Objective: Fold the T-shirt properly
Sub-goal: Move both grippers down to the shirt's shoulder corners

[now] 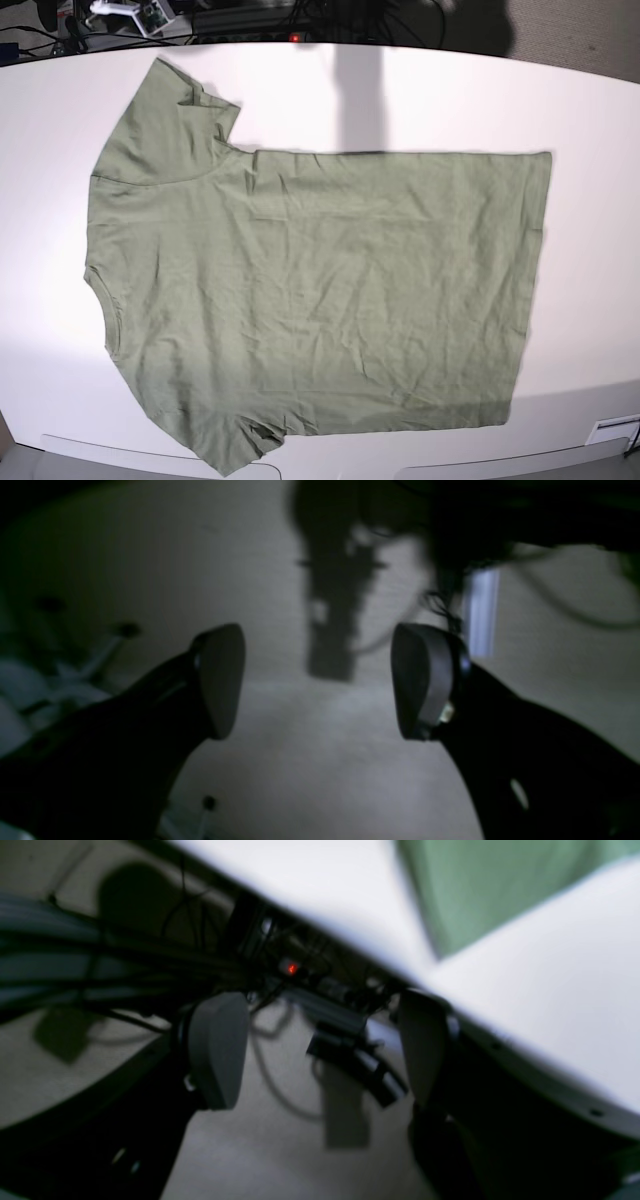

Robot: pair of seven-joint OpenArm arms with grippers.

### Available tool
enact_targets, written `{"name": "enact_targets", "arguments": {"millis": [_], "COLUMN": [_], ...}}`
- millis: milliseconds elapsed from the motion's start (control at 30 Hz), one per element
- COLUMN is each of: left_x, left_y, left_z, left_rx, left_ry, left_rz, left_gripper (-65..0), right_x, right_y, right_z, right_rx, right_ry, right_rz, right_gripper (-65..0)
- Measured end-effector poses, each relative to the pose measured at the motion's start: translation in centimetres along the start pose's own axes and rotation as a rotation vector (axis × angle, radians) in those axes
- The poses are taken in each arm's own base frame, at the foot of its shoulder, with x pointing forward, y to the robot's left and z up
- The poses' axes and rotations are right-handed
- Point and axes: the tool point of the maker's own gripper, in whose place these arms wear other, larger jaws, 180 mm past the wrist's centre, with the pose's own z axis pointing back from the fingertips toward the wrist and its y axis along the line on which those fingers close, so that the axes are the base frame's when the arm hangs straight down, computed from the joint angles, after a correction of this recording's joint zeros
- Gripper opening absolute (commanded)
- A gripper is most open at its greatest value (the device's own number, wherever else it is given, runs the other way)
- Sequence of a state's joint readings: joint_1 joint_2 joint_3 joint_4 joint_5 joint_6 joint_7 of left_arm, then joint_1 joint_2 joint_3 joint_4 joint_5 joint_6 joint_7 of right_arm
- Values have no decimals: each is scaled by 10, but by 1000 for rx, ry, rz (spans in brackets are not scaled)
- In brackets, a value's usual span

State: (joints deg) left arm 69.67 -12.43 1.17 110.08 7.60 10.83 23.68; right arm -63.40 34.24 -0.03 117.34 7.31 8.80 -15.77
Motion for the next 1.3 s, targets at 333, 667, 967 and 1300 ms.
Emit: {"name": "enact_targets", "arguments": {"millis": [333, 667, 967, 1300], "left_x": [120, 221, 264, 245], "left_y": [32, 27, 40, 100], "left_z": [38, 25, 24, -43], "left_rx": [172, 86, 75, 97], "left_ry": [-366, -646, -783, -626], "left_rz": [-261, -652, -911, -1058], "left_gripper": [-200, -200, -204, -292], "right_x": [105, 142, 135, 119], "right_y": [-42, -96, -106, -127], "right_z": [39, 46, 47, 52], "right_rx": [-147, -356, -402, -505], "right_ry": [-222, -246, -181, -48], "right_rz": [204, 547, 582, 631], "right_gripper": [-179, -179, -179, -179]}}
